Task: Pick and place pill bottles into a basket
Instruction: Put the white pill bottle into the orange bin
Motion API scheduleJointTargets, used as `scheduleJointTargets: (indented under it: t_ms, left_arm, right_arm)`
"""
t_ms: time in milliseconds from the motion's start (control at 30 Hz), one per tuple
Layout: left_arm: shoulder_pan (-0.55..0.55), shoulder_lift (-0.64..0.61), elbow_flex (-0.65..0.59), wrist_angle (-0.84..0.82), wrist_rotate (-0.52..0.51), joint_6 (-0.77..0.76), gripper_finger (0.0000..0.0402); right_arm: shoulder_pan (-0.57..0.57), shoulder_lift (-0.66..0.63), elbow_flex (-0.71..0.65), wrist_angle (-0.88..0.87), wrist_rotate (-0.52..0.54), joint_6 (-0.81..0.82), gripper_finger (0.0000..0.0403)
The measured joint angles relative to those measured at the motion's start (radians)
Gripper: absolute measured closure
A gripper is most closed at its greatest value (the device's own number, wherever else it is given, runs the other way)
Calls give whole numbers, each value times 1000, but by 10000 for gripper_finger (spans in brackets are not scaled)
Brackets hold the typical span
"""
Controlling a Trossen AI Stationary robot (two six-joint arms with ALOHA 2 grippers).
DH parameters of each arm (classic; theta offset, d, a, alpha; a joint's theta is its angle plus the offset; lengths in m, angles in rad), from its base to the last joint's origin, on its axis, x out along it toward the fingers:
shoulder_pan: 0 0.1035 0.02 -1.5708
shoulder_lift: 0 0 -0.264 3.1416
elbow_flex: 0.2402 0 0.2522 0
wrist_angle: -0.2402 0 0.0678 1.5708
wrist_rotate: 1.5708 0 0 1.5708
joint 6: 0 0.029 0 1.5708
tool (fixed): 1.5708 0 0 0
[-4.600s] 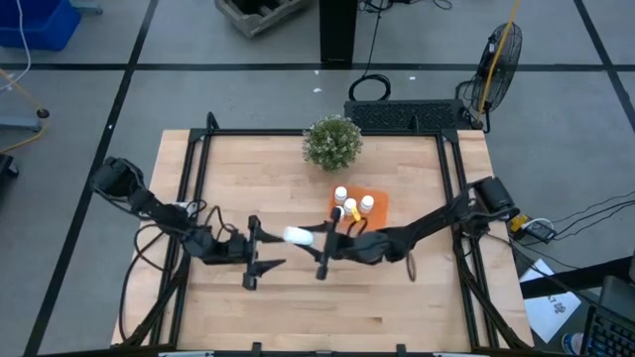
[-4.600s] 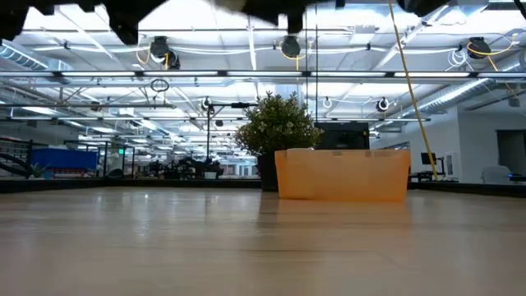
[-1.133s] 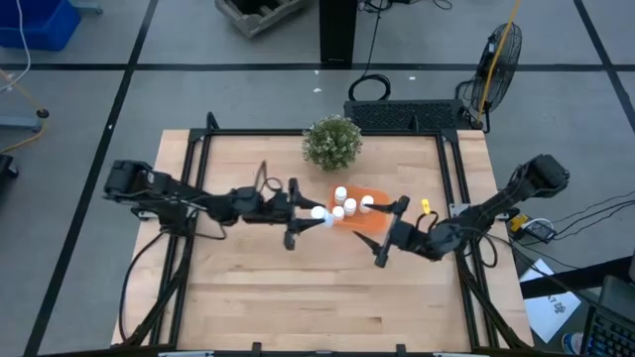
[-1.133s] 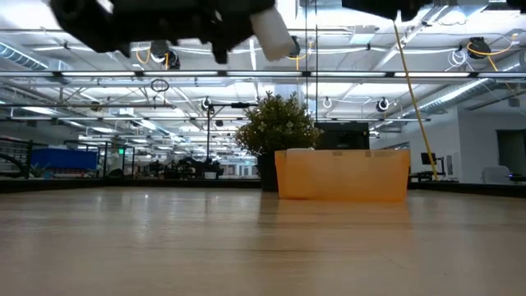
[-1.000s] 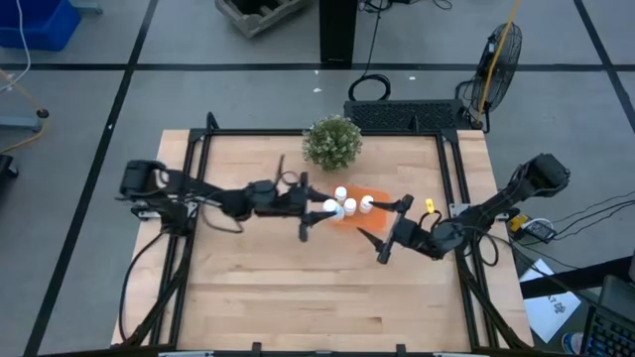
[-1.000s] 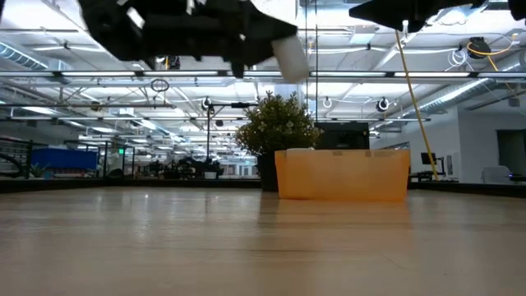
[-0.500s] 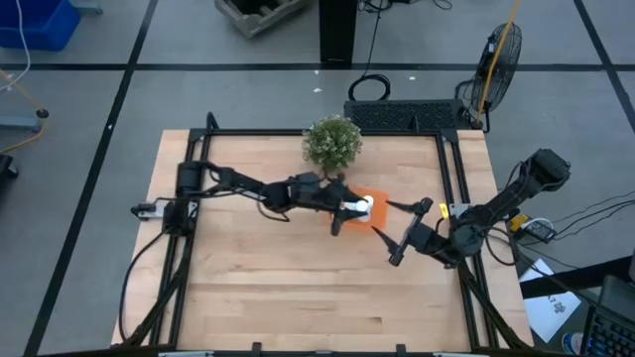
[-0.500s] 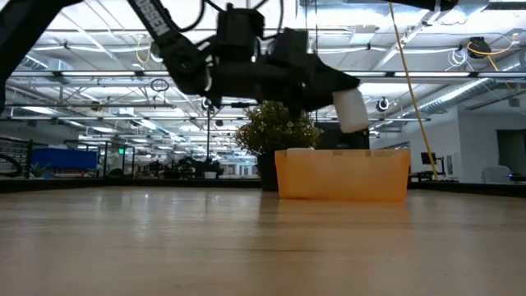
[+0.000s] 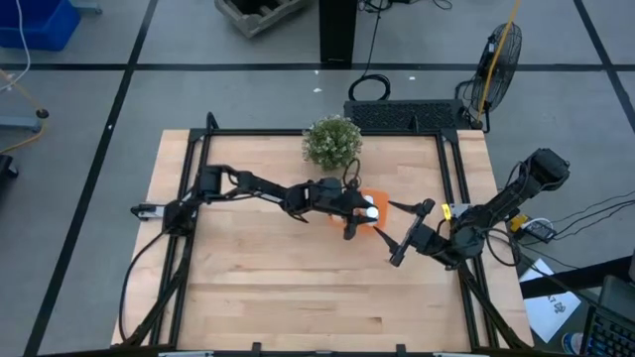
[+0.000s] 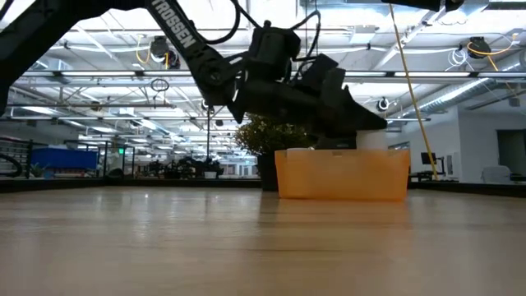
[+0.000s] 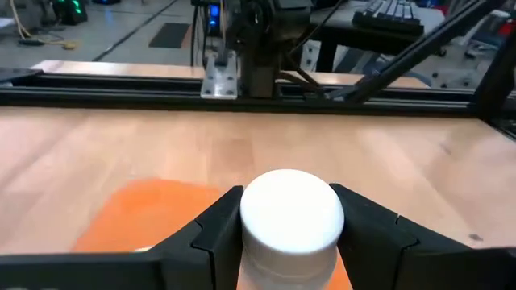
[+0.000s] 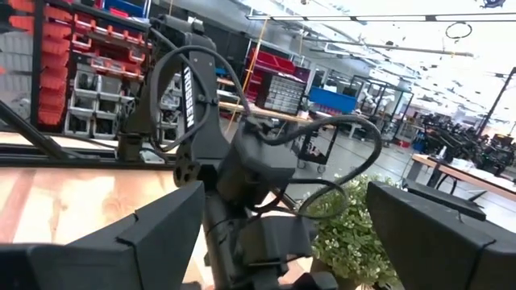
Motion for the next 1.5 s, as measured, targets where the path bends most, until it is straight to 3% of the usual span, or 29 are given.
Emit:
scheduleJointTargets:
  t_ms: [1100,1500]
  left_arm:
    - [-6,19,8,-52,-70,52,227]
    - [-28,19,7,-58,-94,44,177]
  right_arm:
    - [0,0,0,0,-3,4,67]
    - [0,0,0,-1,-3,8,67]
